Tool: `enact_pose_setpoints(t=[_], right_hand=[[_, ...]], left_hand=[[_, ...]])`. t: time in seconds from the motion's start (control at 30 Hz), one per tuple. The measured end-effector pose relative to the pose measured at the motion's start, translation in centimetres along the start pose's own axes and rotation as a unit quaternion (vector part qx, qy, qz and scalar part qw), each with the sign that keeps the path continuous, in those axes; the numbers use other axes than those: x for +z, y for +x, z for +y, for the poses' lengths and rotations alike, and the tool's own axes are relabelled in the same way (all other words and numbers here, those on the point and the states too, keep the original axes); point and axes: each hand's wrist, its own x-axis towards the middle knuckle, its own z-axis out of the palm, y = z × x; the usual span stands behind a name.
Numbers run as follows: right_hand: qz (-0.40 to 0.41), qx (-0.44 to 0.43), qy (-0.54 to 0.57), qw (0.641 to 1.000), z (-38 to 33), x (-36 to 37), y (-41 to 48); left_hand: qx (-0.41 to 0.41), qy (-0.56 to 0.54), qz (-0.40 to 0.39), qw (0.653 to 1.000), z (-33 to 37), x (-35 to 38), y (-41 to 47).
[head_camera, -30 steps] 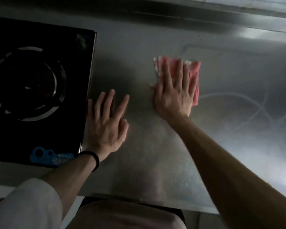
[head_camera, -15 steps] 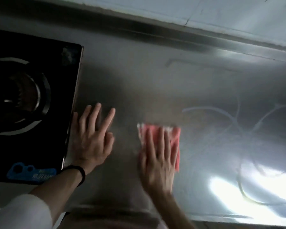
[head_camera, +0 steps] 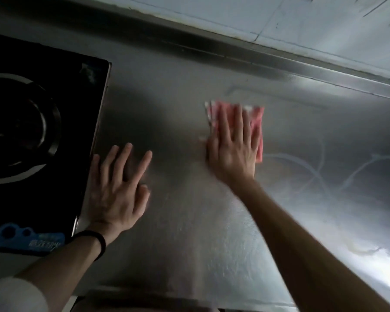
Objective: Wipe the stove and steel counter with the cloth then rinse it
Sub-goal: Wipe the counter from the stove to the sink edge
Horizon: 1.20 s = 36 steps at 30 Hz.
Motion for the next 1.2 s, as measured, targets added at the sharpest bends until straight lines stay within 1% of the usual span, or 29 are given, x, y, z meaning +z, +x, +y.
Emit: enact_pose_setpoints(t=[0.07,0.13,0.2,0.27,0.33,0.4,0.43,0.57,0.6,0.67,0.7,0.77,0.83,0.97,1.07,1.13,1.2], right_hand=[[-0.019,-0.014,-0.012,1.0,0.8,-1.4,5.4],[-0.03,-0.013,-0.011,0.999,1.1,-2.2,8.4],[-0.022,-0.003,-0.003,1.0,0.9,-2.3,9.0],[-0.003,0.007,0.008,1.0,0.6,-1.9,7.3],[0.019,0.011,0.0,1.0,0.3,-1.0,3.0],[0.038,0.002,-0.017,0.999,0.0,0.2,-4.1],[0.035,-0.002,-0.022,0.999,0.0,1.0,-8.6],[-0.036,0.019,-0.025,0.999,0.0,4.3,-26.6],[-0.048,0.026,-0.035,0.998,0.1,4.7,-29.3],[-0.059,0.041,-0.038,0.997,0.2,4.9,-30.6],[-0.054,0.043,-0.038,0.997,0.3,4.8,-29.9],[-0.04,0.017,-0.035,0.998,0.8,4.3,-27.0],[-0.031,-0.006,-0.024,0.999,1.6,3.3,-22.1],[0.012,0.03,-0.014,0.999,3.3,0.3,-8.2],[0.028,0.03,-0.019,0.999,5.0,-1.8,1.8],[0.027,0.027,-0.019,0.999,6.1,-2.9,6.5],[0.026,0.035,-0.017,0.999,6.6,-3.3,9.2]], left_hand=[[0.004,0.002,0.008,1.0,-0.1,0.3,-0.1],[0.001,-0.008,0.018,1.0,0.0,0.4,-0.1],[-0.006,-0.016,0.021,1.0,0.2,0.4,-0.1],[-0.011,-0.022,0.017,1.0,0.4,0.3,-0.1],[-0.009,-0.018,0.009,1.0,0.4,0.0,0.0],[-0.005,-0.011,0.003,1.0,0.4,-0.3,0.0],[-0.004,-0.009,0.004,1.0,0.5,-0.5,0.0],[0.002,-0.02,0.019,1.0,0.6,-0.9,0.0],[-0.001,-0.021,0.016,1.0,0.7,-1.0,0.0],[-0.007,-0.022,0.012,1.0,0.7,-1.2,0.1],[-0.007,-0.021,0.012,1.0,0.7,-1.2,0.1],[-0.003,-0.015,0.01,1.0,0.6,-1.0,0.1],[-0.005,-0.012,0.011,1.0,0.5,-0.8,0.2],[-0.01,-0.001,-0.003,1.0,0.5,-0.6,0.3],[-0.006,-0.001,-0.007,1.0,0.5,-0.8,0.3],[-0.006,-0.005,0.001,1.0,0.6,-0.8,0.2],[-0.011,-0.01,0.004,1.0,0.6,-0.7,0.2]])
